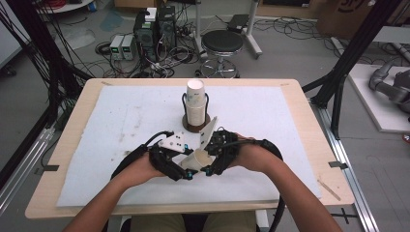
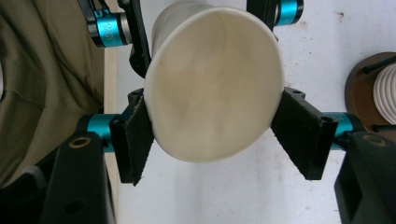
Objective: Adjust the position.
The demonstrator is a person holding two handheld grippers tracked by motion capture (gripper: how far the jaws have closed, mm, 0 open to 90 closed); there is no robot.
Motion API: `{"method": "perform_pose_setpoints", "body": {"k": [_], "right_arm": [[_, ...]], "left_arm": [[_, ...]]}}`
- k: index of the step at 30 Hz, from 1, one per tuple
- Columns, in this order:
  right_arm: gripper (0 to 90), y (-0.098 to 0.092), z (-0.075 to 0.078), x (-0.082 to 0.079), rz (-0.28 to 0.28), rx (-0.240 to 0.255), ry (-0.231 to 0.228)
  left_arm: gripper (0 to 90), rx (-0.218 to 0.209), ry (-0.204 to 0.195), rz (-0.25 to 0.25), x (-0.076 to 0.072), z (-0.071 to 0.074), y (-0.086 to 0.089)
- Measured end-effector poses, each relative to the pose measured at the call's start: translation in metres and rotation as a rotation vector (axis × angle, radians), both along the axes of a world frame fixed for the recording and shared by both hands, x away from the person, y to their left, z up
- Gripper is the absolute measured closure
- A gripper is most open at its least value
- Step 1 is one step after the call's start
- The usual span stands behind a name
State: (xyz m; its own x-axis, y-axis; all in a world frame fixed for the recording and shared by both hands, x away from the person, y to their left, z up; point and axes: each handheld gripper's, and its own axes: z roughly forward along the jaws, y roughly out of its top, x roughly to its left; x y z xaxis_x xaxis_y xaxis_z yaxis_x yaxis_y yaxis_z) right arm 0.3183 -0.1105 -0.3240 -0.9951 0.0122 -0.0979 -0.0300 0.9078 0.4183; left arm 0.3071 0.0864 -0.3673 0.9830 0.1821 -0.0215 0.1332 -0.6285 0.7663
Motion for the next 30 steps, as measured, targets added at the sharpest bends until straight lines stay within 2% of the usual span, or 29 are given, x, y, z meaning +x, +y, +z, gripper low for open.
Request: {"method": "perform_pose_setpoints", "body": {"k": [3, 5, 11, 20, 25, 30], "right_arm": [[32.7, 0.002, 0.0, -0.001, 0.011, -0.011, 0.003], [32.8, 0.004, 0.001, -0.002, 0.016, -0.024, -0.009], [32.8, 0.008, 0.001, -0.003, 0.027, -0.037, -0.004], [31.6, 0.006, 0.001, -0.001, 0.023, -0.014, -0.001], [22.0, -0.005, 0.005, 0.004, -0.033, 0.156, 0.038], [21.8, -0.025, 0.008, 0.005, -0.091, 0.335, 0.062]], "left_arm": [[34.5, 0.009, 0.014, -0.021, 0.0, -0.002, -0.003], [35.4, 0.014, 0.02, -0.025, 0.001, -0.003, -0.005], [35.8, 0.026, 0.035, -0.03, 0.001, -0.005, -0.006], [35.8, -0.014, 0.039, -0.019, 0.001, -0.007, -0.003], [34.7, -0.062, 0.036, 0.008, 0.003, -0.011, 0.005], [32.2, -0.118, 0.037, 0.081, 0.004, -0.02, 0.017]]}}
